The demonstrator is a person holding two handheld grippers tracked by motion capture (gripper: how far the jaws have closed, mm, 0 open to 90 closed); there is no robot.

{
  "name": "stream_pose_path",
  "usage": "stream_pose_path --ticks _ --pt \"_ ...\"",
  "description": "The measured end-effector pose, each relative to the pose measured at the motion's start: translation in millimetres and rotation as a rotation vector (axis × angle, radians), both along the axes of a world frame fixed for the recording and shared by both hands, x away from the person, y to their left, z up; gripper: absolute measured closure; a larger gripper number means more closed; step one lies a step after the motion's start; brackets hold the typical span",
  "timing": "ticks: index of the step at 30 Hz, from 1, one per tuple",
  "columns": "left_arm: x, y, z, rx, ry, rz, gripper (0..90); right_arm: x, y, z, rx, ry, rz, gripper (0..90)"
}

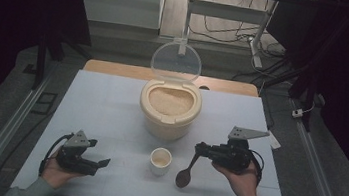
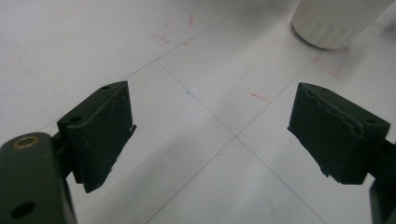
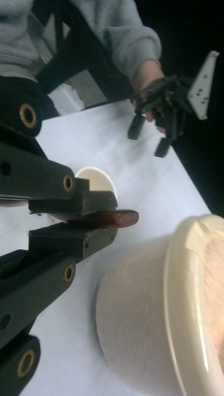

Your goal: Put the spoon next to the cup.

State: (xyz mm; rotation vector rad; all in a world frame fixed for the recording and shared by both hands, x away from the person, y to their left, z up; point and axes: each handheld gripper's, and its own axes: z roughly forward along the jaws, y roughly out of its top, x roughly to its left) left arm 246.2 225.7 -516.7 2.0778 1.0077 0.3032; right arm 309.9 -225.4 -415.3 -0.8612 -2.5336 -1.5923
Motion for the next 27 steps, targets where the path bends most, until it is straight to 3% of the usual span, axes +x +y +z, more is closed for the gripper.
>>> stream_pose_path --ticks 6,10,16,23,27 --pt "0.4 -0.7 -0.9 0.007 0.006 -0.005 14.0 6.2 10.1 -12.8 -0.033 0.044 0.023 82.9" --pt "0.0 -1.8 -1.1 0.01 0.005 -0.006 14.0 12.8 12.0 -19.2 -0.016 0.061 0.007 82.3" --pt "0.5 -2.2 -1.5 0.012 0.008 -0.005 14.0 29.6 9.1 -34.1 -0.048 0.056 -0.078 76.2" --pt "0.6 -1.8 -2.3 0.016 0.012 -0.002 14.1 48.8 15.7 -64.4 -0.208 0.032 -0.206 61.9" --pt "0.0 -1.1 -2.4 0.015 0.011 -0.001 14.1 55.1 21.4 -74.9 -0.254 0.027 -0.241 58.8"
